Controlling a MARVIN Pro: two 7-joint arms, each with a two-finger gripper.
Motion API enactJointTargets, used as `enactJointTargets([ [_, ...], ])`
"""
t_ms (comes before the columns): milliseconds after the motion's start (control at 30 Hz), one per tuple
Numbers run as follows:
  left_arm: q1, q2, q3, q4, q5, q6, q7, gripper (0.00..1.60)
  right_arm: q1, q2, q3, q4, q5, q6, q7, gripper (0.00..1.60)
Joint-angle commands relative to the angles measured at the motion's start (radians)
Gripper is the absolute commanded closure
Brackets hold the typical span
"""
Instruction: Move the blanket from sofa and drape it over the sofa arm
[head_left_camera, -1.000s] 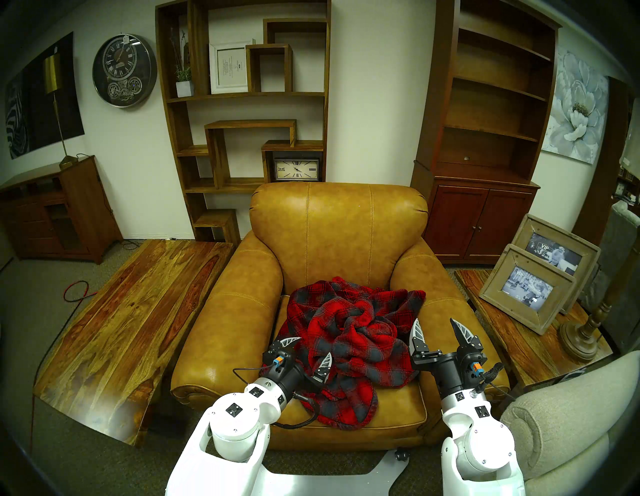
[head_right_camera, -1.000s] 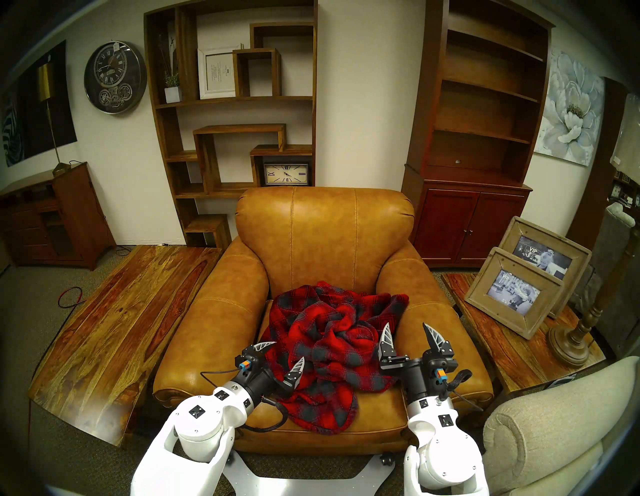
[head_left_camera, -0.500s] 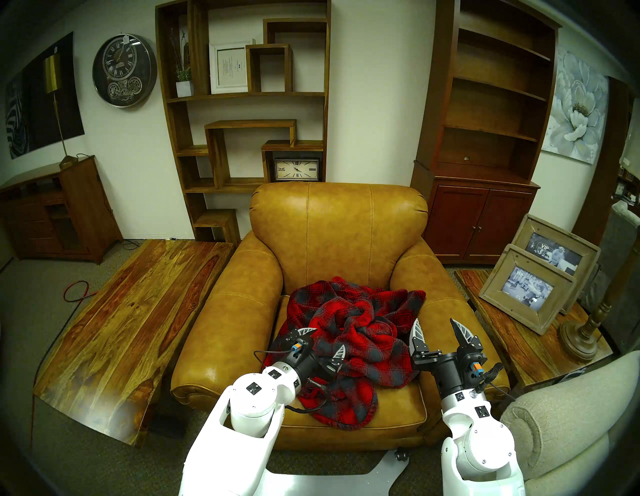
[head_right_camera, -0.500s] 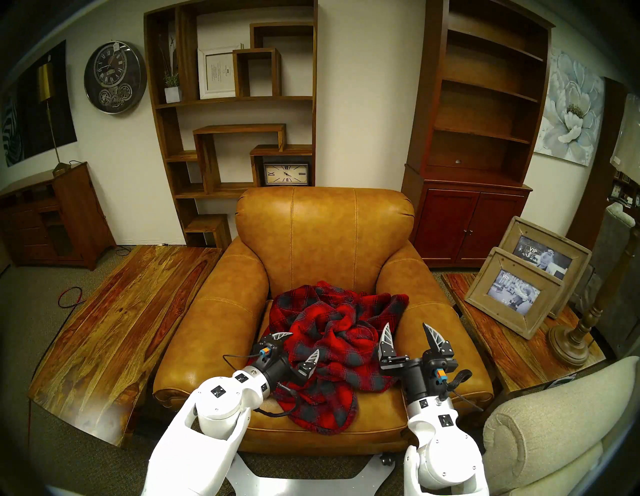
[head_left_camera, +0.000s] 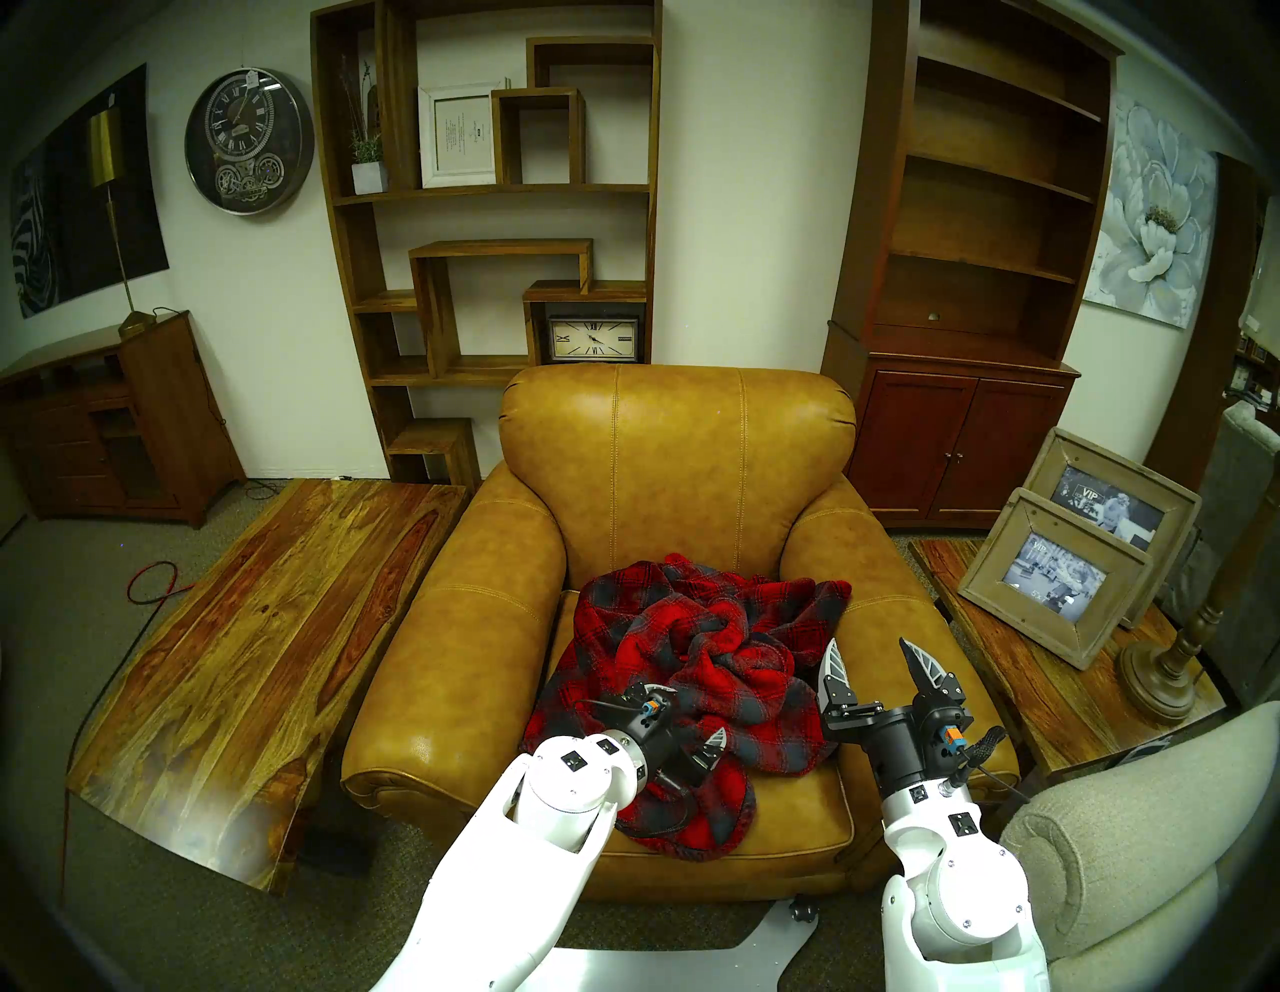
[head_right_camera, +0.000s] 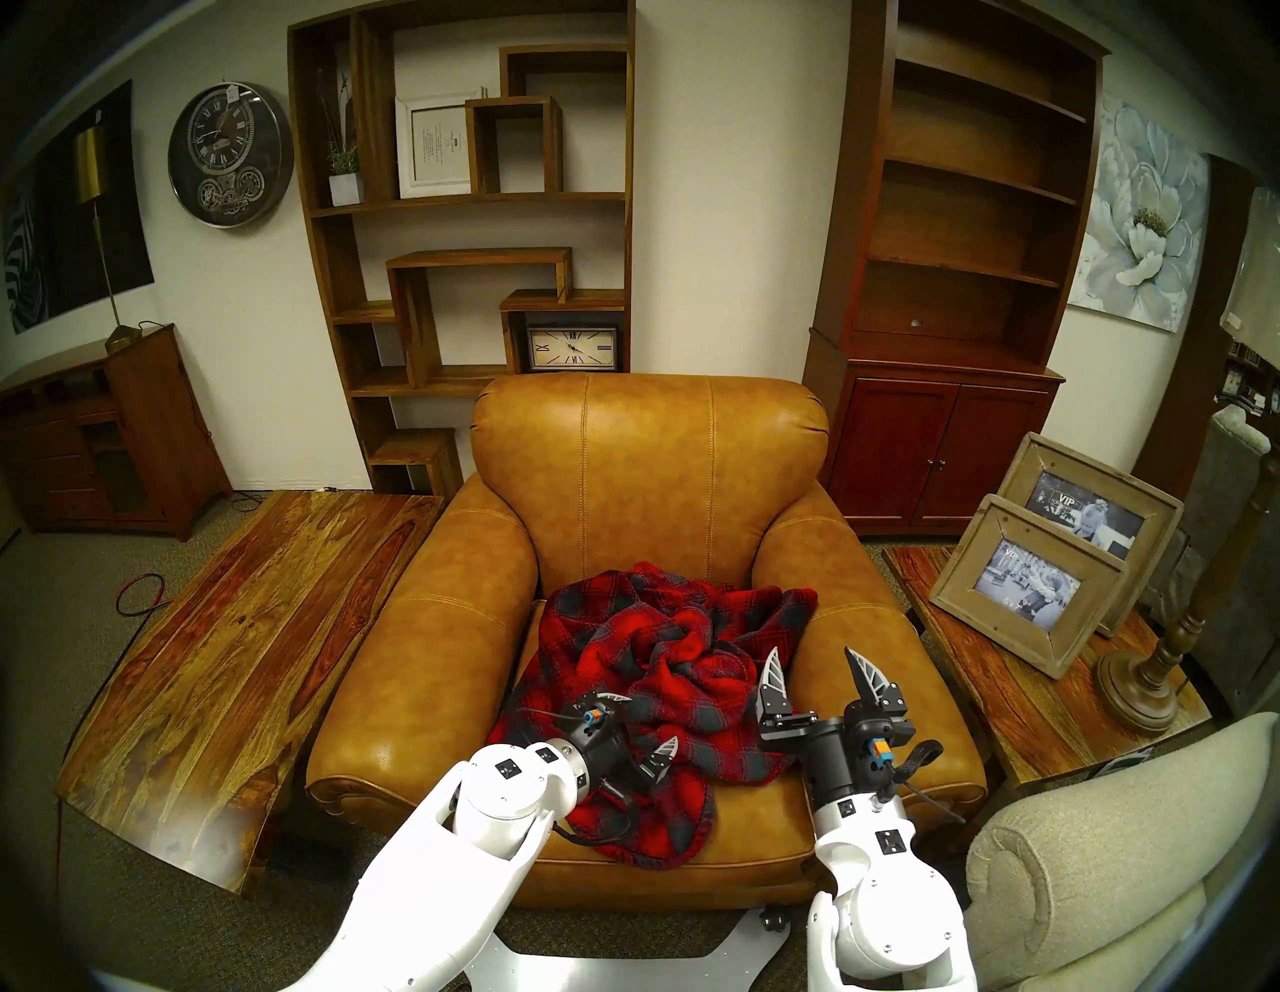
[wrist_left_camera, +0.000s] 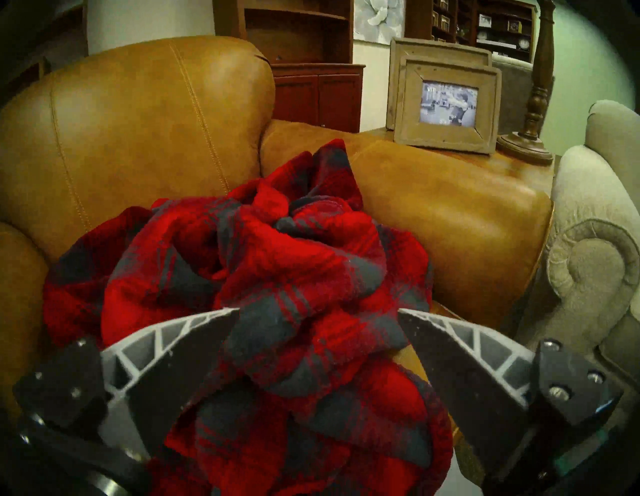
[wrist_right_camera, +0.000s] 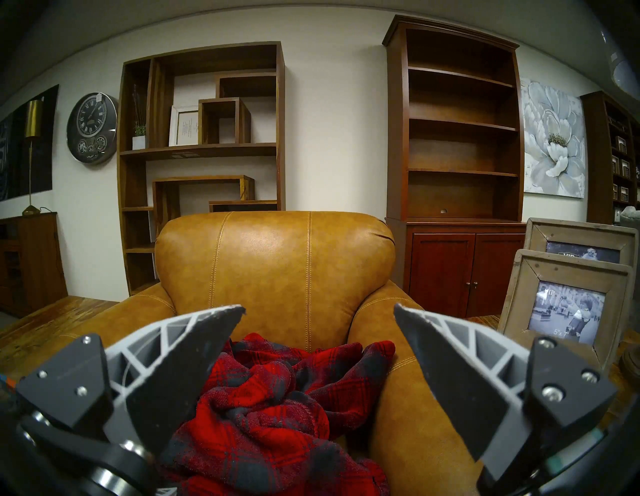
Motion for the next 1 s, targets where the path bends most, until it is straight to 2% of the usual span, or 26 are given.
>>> enactJointTargets([
  [0,-0.106,-0.033,0.028,0.075,0.016,0.0,0.018,0.0,0.007,0.0,0.0,-0.018,0.001,-0.005,0.0,0.0],
  [167,-0.173,-0.06,0.035,0.171,0.044,0.017,0.047,0.0,0.008,0.0,0.0,-0.015,0.001,-0.005,0.0,0.0],
  [200,-0.163,-0.056,0.032,0.168,0.048,0.013,0.052,0.0,0.008,0.0,0.0,-0.015,0.001,-0.005,0.0,0.0],
  [267,-0.218,-0.077,0.037,0.231,0.061,0.03,0.061,0.0,0.008,0.0,0.0,-0.014,0.001,-0.005,0.0,0.0],
  [300,-0.191,-0.067,0.033,0.215,0.063,0.021,0.067,0.0,0.009,0.001,0.0,-0.013,0.0,-0.005,0.0,0.0],
  [633,-0.316,-0.109,0.044,0.406,0.102,0.05,0.101,0.0,0.01,0.001,0.0,-0.009,0.0,-0.005,-0.001,0.0],
  [700,-0.313,-0.112,0.045,0.425,0.11,0.047,0.109,0.0,0.01,0.001,0.0,-0.009,-0.001,-0.005,-0.001,0.0],
  [933,-0.392,-0.136,0.061,0.56,0.128,0.054,0.126,0.0,0.011,0.001,0.0,-0.008,-0.001,-0.006,-0.001,0.0],
  [967,-0.402,-0.14,0.064,0.577,0.132,0.053,0.129,0.11,0.011,0.001,0.0,-0.007,-0.001,-0.006,-0.001,0.0],
])
